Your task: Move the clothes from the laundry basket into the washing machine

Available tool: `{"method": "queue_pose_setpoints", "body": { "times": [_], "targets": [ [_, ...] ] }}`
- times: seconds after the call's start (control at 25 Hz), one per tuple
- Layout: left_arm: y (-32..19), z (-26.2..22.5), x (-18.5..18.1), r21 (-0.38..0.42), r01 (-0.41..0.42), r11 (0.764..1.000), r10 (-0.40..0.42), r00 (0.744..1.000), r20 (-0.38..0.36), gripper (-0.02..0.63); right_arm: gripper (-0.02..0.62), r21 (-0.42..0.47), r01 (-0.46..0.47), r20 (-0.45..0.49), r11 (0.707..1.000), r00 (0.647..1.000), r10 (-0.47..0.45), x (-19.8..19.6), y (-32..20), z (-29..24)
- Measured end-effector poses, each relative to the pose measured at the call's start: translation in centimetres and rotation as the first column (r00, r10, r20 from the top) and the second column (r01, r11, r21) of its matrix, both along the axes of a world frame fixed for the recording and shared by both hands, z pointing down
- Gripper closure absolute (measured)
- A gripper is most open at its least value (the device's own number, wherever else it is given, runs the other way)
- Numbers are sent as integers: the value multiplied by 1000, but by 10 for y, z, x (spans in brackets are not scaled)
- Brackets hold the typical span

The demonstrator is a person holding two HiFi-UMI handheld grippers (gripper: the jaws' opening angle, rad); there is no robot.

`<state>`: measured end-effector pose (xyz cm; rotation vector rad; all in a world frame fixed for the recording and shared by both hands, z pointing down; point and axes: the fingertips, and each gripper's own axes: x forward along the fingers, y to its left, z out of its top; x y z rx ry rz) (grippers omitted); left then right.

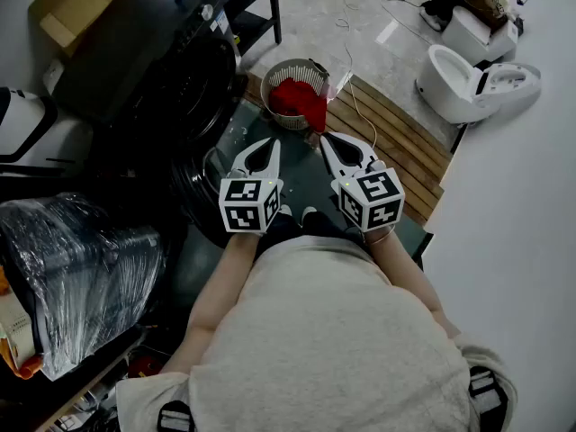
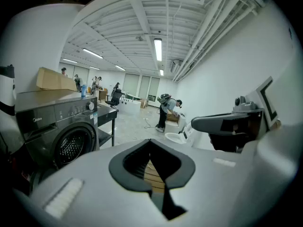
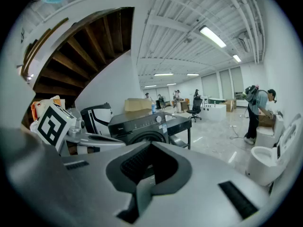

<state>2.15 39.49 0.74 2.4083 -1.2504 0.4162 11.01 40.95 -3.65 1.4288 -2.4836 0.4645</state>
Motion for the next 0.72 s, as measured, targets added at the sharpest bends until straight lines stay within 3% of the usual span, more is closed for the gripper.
{"method": "queue_pose_setpoints", "body": {
  "times": [0.2, 0.44, 0.72],
  "targets": [
    [-10, -2, -13, 14, 52, 999, -52, 999, -6, 597, 586, -12, -8, 2, 1000, 1000, 8, 1, -5, 4],
    [-11, -4, -9, 4, 60, 998, -60, 998, -35, 597, 586, -17, 0, 1, 1000, 1000, 0, 8, -4, 5],
    [-6, 0, -4, -13, 87, 996, -88, 995, -47, 597, 586, -18, -9, 88, 1000, 996, 11, 15, -2, 3]
  ]
}}
